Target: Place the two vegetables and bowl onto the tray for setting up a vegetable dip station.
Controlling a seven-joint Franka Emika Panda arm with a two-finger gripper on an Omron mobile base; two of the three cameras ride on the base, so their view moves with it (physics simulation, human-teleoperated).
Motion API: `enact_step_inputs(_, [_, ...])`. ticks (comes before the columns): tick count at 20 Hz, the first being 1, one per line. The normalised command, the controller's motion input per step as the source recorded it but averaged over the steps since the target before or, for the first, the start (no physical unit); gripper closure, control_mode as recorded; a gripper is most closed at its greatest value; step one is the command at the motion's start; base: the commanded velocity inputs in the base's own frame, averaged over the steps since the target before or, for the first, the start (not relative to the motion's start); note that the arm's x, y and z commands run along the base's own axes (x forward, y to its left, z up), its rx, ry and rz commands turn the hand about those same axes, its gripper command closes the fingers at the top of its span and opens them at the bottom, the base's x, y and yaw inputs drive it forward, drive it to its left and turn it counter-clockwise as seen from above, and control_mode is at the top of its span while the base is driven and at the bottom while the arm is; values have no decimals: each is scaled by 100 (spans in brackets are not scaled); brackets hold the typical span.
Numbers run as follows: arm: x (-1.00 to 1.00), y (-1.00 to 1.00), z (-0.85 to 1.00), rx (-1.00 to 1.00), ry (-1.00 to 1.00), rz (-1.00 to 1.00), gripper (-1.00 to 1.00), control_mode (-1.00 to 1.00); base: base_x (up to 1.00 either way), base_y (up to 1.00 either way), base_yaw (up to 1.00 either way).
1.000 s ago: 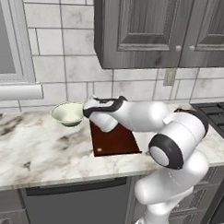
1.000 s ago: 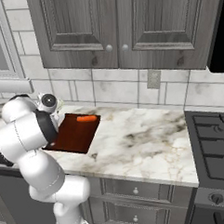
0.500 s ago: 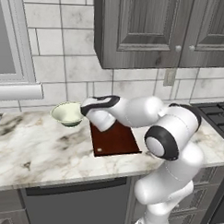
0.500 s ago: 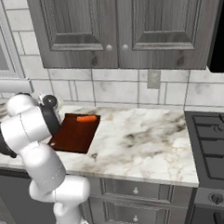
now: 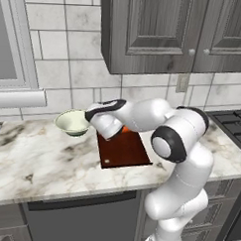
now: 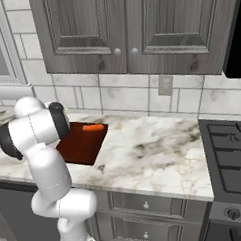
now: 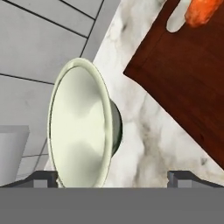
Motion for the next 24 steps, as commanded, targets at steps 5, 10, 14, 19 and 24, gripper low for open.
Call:
enact_step_inputs(5, [26, 1, -14, 0, 0, 0, -100, -100, 0, 0, 0])
enact_step_inputs(10, [22, 5, -18, 0, 0, 0, -100, -100, 0, 0, 0])
enact_step_inputs(14, [21, 12, -20, 0, 0, 0, -100, -100, 0, 0, 0])
enact_step_inputs(19, [24, 16, -18, 0, 0, 0, -100, -100, 0, 0, 0])
enact_step_inputs(24, [17, 8, -20, 0, 0, 0, -100, -100, 0, 0, 0])
